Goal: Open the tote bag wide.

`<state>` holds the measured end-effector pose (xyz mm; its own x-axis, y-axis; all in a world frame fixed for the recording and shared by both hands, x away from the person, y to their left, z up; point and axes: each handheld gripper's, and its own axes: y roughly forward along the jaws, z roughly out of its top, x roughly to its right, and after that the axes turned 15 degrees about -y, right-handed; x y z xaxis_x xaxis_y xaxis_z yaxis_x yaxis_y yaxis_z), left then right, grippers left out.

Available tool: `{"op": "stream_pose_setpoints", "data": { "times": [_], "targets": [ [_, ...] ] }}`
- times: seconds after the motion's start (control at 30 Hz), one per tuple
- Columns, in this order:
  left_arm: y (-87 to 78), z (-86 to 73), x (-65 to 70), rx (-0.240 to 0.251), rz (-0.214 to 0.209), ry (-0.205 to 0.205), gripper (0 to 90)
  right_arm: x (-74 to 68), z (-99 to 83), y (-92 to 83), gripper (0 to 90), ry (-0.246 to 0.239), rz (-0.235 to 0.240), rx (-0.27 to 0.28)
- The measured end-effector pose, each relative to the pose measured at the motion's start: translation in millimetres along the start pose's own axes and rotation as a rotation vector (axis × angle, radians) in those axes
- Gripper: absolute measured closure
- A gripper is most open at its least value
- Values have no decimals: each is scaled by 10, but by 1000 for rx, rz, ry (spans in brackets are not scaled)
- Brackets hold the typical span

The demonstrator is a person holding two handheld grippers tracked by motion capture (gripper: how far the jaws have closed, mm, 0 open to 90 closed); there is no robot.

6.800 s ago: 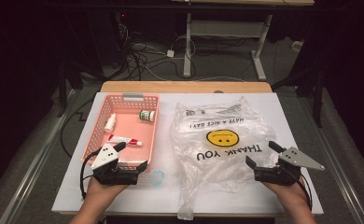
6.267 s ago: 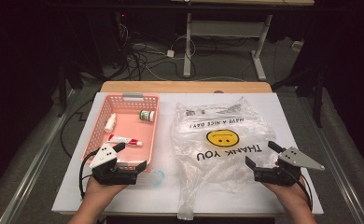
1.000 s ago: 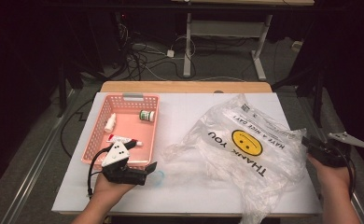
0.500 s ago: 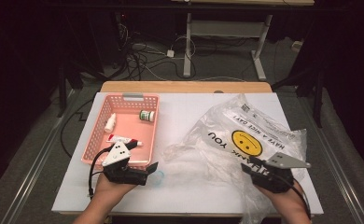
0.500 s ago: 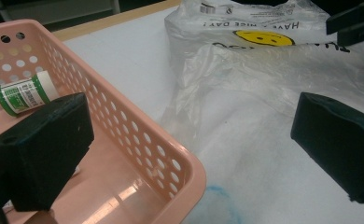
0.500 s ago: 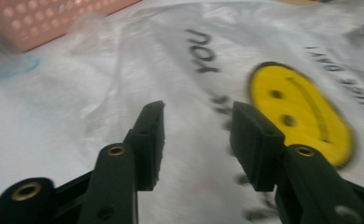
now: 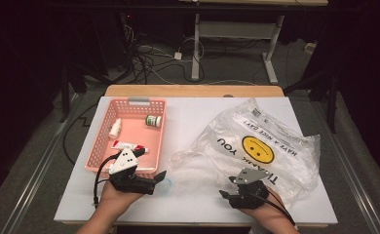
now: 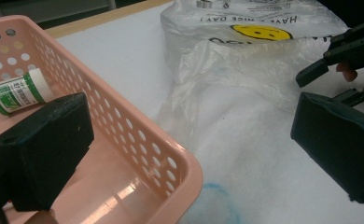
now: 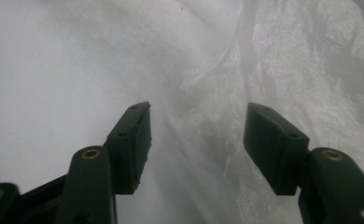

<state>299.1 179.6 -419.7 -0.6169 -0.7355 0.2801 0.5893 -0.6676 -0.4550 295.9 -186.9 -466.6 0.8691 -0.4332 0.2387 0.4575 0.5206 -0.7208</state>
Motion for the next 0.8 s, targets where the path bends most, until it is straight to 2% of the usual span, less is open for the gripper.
{"op": "stream_pose_setpoints", "data": {
  "times": [0.07,0.17,0.23,0.53,0.57,0.6,0.67,0.73,0.8],
  "targets": [
    [0,-1,-4,0,2,-1,0,0,-8,84,503,-14,-4,-36],
    [-4,-2,-5,1,3,0,0,27,-23,92,523,-3,14,-23],
    [-3,-2,-3,1,4,0,0,27,-10,98,573,-5,20,-27],
    [-9,1,3,1,3,4,0,92,37,156,840,-7,3,-33],
    [-10,0,2,1,3,5,0,88,41,159,900,-6,-9,-37],
    [-12,1,2,2,3,5,0,95,46,170,900,-22,-35,-45],
    [-17,2,2,4,2,5,0,92,52,171,900,-20,-36,-47],
    [-15,5,4,7,1,4,0,80,91,178,900,-25,-72,-58],
    [-15,9,7,7,-1,7,0,118,142,195,900,-10,-79,-28]
  ]
}}
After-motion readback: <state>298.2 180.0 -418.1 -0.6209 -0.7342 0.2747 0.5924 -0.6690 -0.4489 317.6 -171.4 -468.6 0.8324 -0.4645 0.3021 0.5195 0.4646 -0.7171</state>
